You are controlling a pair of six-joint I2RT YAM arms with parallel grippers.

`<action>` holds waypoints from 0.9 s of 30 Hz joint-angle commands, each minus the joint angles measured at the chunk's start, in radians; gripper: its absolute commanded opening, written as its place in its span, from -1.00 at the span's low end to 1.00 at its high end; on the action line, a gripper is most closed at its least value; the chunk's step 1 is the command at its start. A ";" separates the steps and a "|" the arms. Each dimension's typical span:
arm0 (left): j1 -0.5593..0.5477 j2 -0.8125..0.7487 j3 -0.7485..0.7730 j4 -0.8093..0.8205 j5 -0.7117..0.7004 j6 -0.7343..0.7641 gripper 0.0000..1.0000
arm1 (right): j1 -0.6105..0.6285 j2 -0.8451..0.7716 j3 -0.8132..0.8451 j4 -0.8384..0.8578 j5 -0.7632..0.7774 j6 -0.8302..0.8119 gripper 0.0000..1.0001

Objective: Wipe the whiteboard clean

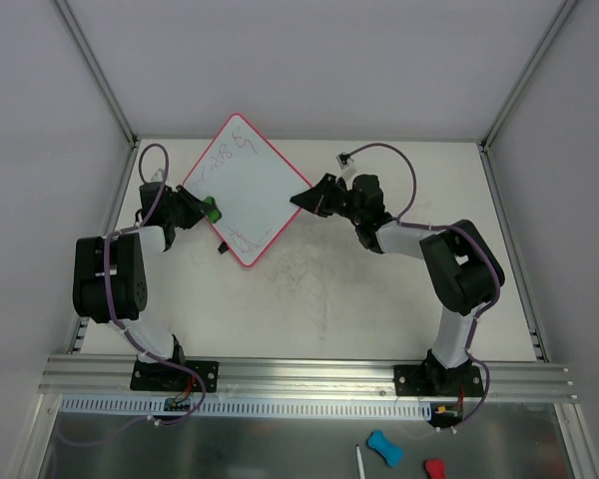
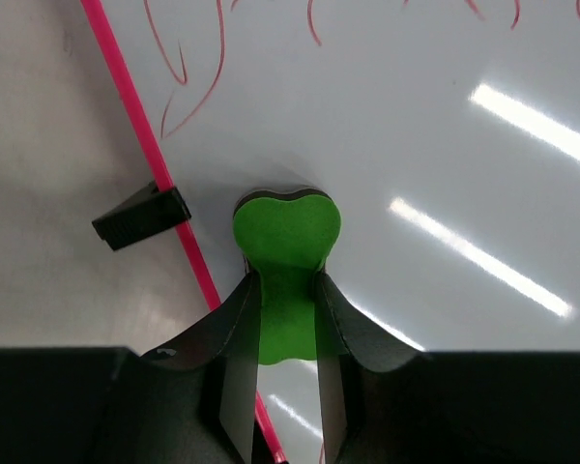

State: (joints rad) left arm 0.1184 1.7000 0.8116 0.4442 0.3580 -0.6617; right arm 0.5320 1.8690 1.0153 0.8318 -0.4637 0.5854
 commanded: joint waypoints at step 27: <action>-0.080 -0.016 -0.092 -0.012 0.137 0.020 -1.00 | 0.017 -0.018 0.016 0.010 -0.003 -0.062 -1.00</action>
State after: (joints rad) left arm 0.0856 1.6547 0.7498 0.4240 0.4637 -0.6571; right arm 0.5316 1.8690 1.0153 0.8322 -0.4511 0.5842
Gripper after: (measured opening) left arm 0.238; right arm 0.080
